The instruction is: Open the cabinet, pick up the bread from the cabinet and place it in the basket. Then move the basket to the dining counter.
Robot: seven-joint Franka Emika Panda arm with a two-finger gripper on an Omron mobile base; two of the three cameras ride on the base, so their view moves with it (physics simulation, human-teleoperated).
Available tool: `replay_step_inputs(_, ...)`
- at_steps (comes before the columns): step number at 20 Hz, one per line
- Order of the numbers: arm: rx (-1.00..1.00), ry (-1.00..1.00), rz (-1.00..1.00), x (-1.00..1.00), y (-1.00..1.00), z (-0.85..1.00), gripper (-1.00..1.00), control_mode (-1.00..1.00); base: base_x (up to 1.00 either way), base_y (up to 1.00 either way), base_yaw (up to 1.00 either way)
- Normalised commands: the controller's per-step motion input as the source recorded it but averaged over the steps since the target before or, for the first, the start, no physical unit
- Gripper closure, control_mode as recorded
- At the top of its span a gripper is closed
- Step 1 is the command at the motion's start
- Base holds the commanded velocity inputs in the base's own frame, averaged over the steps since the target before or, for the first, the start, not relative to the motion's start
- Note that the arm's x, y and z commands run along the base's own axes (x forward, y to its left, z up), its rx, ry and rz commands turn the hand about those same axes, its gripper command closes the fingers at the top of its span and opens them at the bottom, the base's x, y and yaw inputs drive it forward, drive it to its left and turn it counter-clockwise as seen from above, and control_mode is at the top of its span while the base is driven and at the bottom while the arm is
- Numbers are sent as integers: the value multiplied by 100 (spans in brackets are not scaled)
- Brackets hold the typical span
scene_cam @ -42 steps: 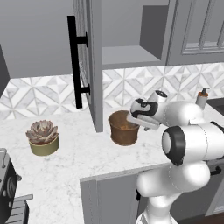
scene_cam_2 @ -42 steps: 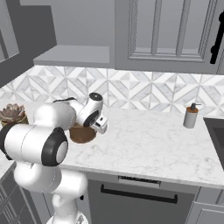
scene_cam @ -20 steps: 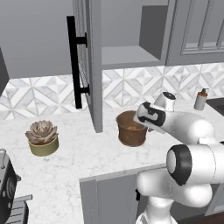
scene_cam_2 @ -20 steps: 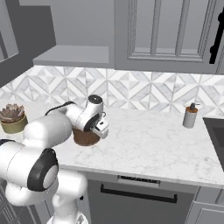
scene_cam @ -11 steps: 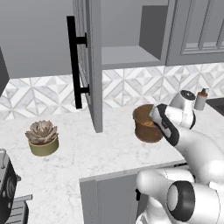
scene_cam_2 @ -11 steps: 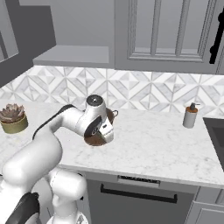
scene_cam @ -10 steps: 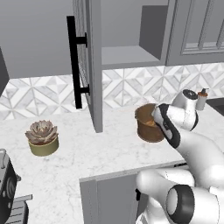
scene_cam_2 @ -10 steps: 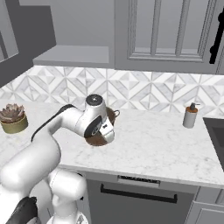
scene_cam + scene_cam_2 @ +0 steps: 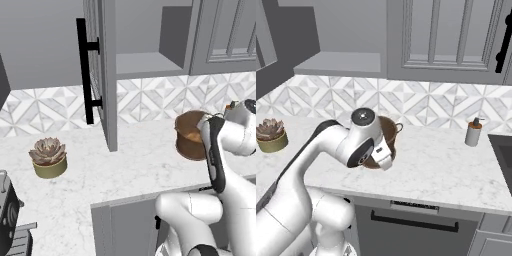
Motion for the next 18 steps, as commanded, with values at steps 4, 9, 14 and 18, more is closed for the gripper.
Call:
replay_step_inputs(4, 0, -17, 0, -67, 0, 87, 100, -100, 0, 0, 0)
replay_step_inputs(9, 0, -16, 0, -61, 9, 93, 100, -100, 0, 0, 0)
replay_step_inputs(14, -4, 2, 0, -49, 42, 55, 100, -100, 0, 0, 0)
replay_step_inputs(18, -6, 5, 0, -22, 21, 8, 100, 100, -40, -45, -3)
